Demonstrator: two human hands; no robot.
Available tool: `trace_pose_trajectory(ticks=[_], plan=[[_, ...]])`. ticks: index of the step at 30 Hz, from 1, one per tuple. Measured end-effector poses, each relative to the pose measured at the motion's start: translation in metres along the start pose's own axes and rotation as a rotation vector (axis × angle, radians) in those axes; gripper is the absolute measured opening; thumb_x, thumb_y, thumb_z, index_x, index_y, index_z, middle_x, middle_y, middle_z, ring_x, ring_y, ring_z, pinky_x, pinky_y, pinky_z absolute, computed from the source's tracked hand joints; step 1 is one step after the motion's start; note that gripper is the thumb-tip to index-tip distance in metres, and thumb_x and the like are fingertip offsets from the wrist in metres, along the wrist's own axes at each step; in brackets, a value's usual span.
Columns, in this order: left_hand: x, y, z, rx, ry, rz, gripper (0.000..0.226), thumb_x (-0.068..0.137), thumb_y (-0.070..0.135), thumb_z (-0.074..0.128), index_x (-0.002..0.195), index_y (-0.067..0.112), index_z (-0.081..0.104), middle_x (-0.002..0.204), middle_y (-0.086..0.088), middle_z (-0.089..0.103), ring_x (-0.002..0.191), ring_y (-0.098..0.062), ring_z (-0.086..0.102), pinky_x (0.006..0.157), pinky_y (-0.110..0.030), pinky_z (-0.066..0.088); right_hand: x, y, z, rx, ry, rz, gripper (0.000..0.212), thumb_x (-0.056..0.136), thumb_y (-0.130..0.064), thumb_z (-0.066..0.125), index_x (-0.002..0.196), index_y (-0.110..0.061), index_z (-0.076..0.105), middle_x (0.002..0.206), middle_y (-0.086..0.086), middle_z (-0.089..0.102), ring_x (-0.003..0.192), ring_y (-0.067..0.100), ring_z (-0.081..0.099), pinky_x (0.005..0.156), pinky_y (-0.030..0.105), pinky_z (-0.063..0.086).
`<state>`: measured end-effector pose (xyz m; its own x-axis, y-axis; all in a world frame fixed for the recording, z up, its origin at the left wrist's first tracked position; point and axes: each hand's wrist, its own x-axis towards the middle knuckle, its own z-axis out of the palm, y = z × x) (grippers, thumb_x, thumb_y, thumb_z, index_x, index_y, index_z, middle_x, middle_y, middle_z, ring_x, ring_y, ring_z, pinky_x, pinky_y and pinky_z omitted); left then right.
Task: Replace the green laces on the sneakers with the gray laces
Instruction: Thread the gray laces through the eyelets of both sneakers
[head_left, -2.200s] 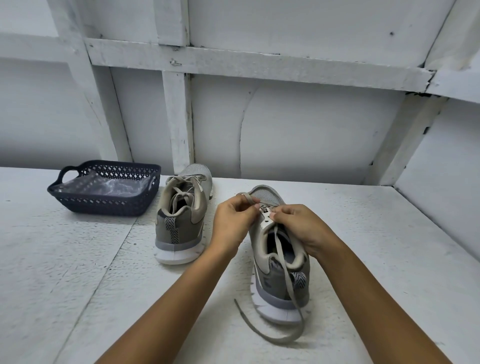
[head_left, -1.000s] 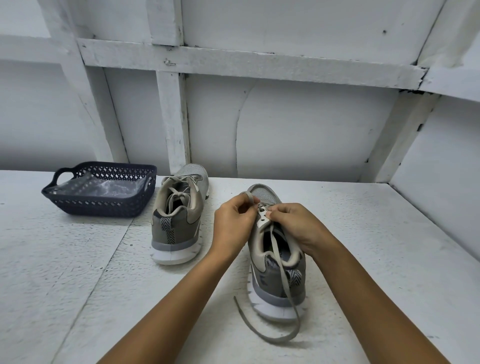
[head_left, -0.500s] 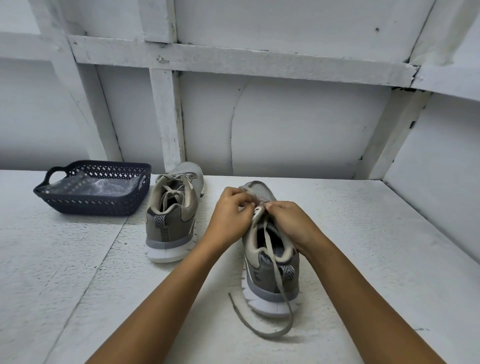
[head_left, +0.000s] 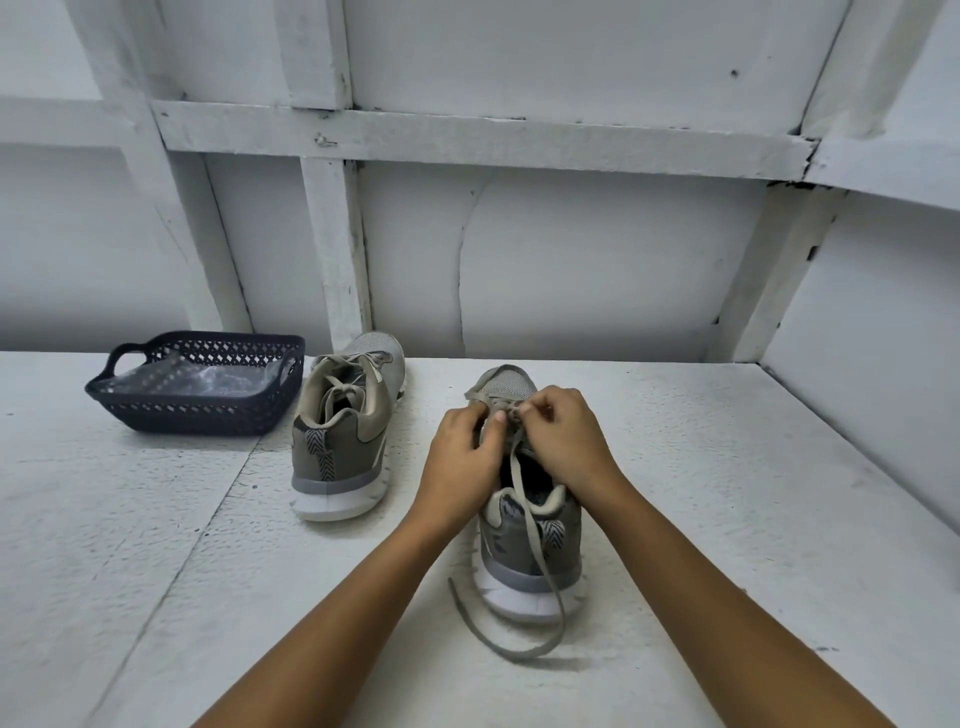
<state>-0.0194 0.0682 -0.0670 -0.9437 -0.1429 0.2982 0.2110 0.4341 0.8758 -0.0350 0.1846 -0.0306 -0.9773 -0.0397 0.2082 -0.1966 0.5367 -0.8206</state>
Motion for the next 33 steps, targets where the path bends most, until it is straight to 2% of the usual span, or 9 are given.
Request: trace_pose_trajectory(ticks=[3,5,8,12,15,18,21,29,33], plan=[[-0.002,-0.007,0.003,-0.074,0.038,-0.049,0.033,0.094,0.039,0.044,0.1,0.014,0.065,0.097,-0.002,0.064,0.099,-0.019,0.057,0.084,-0.033,0.044,-0.004,-0.005,-0.005,0.212,0.111,0.016,0.012,0.096,-0.014,0.045,0.088,-0.012,0.054,0.099,0.008,0.058,0.088,0.015,0.055,0.071,0.02,0.04],[-0.004,-0.007,0.003,-0.119,0.059,-0.058,0.045,0.089,0.049,0.042,0.107,0.016,0.066,0.104,-0.002,0.066,0.104,-0.016,0.057,0.093,-0.037,0.044,-0.007,-0.015,-0.014,0.622,0.073,0.078,0.02,0.1,-0.012,0.037,0.084,-0.012,0.049,0.089,0.01,0.064,0.086,0.021,0.062,0.073,0.022,0.05],[-0.008,-0.005,0.004,-0.167,0.076,-0.053,0.042,0.089,0.046,0.041,0.105,0.016,0.066,0.106,-0.002,0.066,0.107,-0.017,0.057,0.095,-0.037,0.044,-0.007,-0.027,-0.04,0.99,-0.109,0.083,0.025,0.103,-0.014,0.026,0.082,-0.012,0.04,0.061,0.005,0.057,0.055,0.017,0.06,0.06,0.028,0.054],[-0.012,0.0,0.004,-0.215,0.093,-0.068,0.03,0.096,0.037,0.044,0.101,0.018,0.066,0.104,-0.003,0.067,0.105,-0.019,0.058,0.096,-0.04,0.043,0.002,-0.032,-0.079,0.356,-0.399,0.135,0.026,0.1,-0.013,0.033,0.077,-0.018,0.044,0.054,-0.002,0.033,0.035,0.004,0.022,0.038,0.01,0.018],[-0.012,0.001,0.005,-0.218,0.107,-0.085,0.033,0.097,0.037,0.042,0.104,0.017,0.067,0.105,-0.002,0.068,0.105,-0.019,0.058,0.097,-0.042,0.043,0.004,-0.035,-0.089,-0.196,-0.582,0.065,0.026,0.095,-0.012,0.042,0.079,-0.015,0.062,0.062,0.0,0.047,0.044,0.01,0.034,0.041,0.017,0.027],[-0.012,0.0,0.007,-0.236,0.103,-0.075,0.039,0.095,0.044,0.041,0.101,0.017,0.069,0.103,-0.002,0.068,0.105,-0.02,0.059,0.096,-0.041,0.044,0.006,-0.036,-0.066,-0.475,-0.441,-0.192,0.02,0.093,-0.025,0.052,0.098,-0.015,0.069,0.096,0.004,0.063,0.087,0.019,0.06,0.074,0.03,0.049],[-0.013,0.001,0.007,-0.244,0.102,-0.064,0.051,0.085,0.058,0.037,0.101,0.022,0.07,0.102,0.0,0.069,0.104,-0.018,0.06,0.096,-0.045,0.044,0.007,-0.034,-0.033,-0.732,-0.341,-0.292,0.03,0.091,-0.04,0.054,0.112,-0.023,0.066,0.123,0.006,0.05,0.12,0.025,0.043,0.098,0.041,0.038],[-0.012,0.0,0.007,-0.256,0.109,-0.066,0.04,0.094,0.046,0.04,0.102,0.019,0.069,0.102,0.0,0.069,0.103,-0.017,0.061,0.096,-0.046,0.045,-0.001,-0.026,-0.029,-0.466,-0.243,-0.234,0.013,0.088,-0.024,0.052,0.082,-0.017,0.061,0.093,0.0,0.059,0.101,0.023,0.052,0.091,0.043,0.043],[-0.012,0.001,0.007,-0.249,0.104,-0.044,0.042,0.093,0.045,0.04,0.096,0.016,0.069,0.096,-0.003,0.07,0.098,-0.02,0.061,0.093,-0.045,0.046,-0.001,-0.022,-0.031,-0.636,-0.225,-0.259,0.027,0.093,-0.039,0.05,0.108,-0.02,0.062,0.122,0.001,0.05,0.122,0.021,0.037,0.098,0.042,0.033]])
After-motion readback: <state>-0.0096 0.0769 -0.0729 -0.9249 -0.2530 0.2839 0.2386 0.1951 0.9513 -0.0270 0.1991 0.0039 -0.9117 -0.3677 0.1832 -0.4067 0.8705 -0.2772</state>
